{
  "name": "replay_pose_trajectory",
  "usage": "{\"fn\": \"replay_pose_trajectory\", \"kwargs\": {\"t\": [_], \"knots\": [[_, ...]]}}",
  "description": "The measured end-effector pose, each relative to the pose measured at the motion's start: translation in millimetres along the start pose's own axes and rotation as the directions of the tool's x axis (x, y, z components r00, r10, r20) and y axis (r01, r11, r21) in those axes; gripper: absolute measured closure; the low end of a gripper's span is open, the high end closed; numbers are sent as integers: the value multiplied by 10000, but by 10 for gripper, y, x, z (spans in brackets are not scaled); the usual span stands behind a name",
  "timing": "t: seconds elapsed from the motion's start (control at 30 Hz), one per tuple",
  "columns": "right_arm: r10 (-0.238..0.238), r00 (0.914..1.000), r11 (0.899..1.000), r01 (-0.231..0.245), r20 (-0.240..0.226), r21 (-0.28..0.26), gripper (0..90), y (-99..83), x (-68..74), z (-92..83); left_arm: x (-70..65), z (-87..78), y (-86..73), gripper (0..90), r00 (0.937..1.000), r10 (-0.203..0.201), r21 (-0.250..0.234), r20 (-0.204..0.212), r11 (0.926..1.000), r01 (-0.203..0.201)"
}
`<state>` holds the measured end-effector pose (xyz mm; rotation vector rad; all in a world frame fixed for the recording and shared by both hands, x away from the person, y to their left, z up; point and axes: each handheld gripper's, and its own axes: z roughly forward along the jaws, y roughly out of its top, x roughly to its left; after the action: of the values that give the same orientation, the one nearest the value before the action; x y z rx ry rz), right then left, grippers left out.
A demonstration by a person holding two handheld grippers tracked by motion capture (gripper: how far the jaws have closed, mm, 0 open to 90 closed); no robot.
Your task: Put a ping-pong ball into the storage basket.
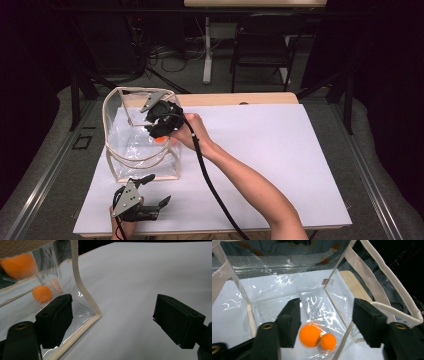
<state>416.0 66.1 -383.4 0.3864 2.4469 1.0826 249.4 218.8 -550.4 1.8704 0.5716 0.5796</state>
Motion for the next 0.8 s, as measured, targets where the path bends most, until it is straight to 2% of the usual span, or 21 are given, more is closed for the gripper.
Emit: {"fn": "replay_pose_trajectory", "kwargs": {"t": [0.2,0.33,0.53,0.8], "knots": [[646,9972,9977,-653,-374,-180,234,-29,-59,-71,0,-3,0,157,10000,-8,-1,-25,10000,8],[842,9942,9961,-857,-675,-196,171,-65,-88,-103,-1,-2,2,157,10000,12,-17,-11,10000,-12],[1024,9888,9944,-1047,-1082,-157,133,-124,-125,-167,-2,3,2,157,10000,-4,-17,-8,10000,4],[994,9852,9939,-1050,-1395,-335,84,-192,-155,-307,-2,6,1,157,10000,-20,25,-14,10000,20]]}}
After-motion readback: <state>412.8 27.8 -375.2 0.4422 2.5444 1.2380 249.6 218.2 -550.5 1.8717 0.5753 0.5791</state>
